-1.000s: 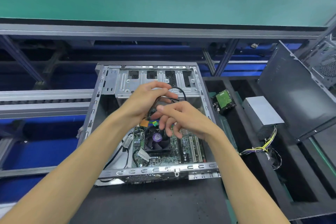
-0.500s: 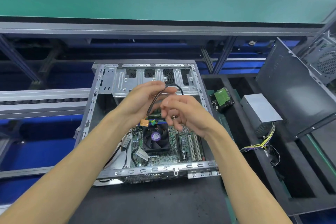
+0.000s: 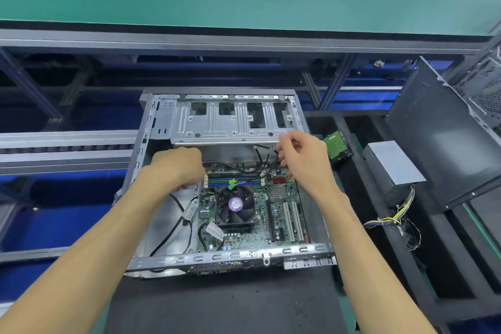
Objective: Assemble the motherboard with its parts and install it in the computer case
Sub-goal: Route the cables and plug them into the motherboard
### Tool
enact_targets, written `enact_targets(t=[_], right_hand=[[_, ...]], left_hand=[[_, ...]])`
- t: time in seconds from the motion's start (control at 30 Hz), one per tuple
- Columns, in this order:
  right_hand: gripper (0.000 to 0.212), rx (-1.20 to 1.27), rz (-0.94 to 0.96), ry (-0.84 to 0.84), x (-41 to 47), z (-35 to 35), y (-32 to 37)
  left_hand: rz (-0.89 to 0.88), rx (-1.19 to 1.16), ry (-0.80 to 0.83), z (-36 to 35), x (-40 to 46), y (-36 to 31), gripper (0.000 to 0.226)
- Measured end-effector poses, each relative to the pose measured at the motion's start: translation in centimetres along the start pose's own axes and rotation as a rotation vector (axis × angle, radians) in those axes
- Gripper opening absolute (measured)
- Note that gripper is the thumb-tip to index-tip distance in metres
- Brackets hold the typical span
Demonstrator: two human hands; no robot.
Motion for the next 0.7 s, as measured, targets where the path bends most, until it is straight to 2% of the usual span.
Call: enact_targets(t=[0.07, 0.17, 0.27, 0.33, 0.4, 0.53, 0.6, 0.7], right_hand=[[0.032, 0.008, 0.011, -0.031, 0.1, 0.3, -0.2], [0.03, 0.03, 0.007, -0.051, 0.2, 0.2, -0.4], [0.029, 0.03, 0.01, -0.054, 0.3, 0.1, -0.4], [0.03, 0.013, 0.014, -0.041, 0.3, 0.1, -0.4], [0.031, -0.041, 0.036, -0.012, 0.3, 0.1, -0.4], [0.022, -0.271, 0.086, 0.165, 0.4, -0.5, -0.5], [0.014, -0.373, 0.073, 0.319, 0.3, -1.3, -0.6], [0.021, -0.489, 0.024, 0.5, 0.1, -2.9, -0.7]], left_hand=[[0.047, 0.153, 0.022, -0.7, 0.1, 0.4, 0.028], [0.023, 0.164, -0.017, -1.5, 0.8, 0.3, 0.034], [-0.172, -0.068, -0.149, -1.3, 1.5, -1.6, 0.039], [-0.317, -0.244, -0.236, -1.0, 1.4, -3.5, 0.034], [-0.395, -0.297, -0.258, -1.2, 1.8, -4.8, 0.026], [-0.445, -0.177, -0.126, -2.7, 3.1, -5.3, 0.028], [-0.443, -0.272, -0.125, -3.3, 3.6, -5.2, 0.018], [-0.445, -0.434, -0.16, -3.5, 3.9, -4.9, 0.017]])
Point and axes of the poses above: each hand's wrist, its own x-axis towards the middle knuckle, its own z-axis out of the back of the hand, y = z × x, the point moved 2 cm from there along x, towards the middle knuckle, and after that the axes turned 11 degrees about x, right-handed, at the moved point
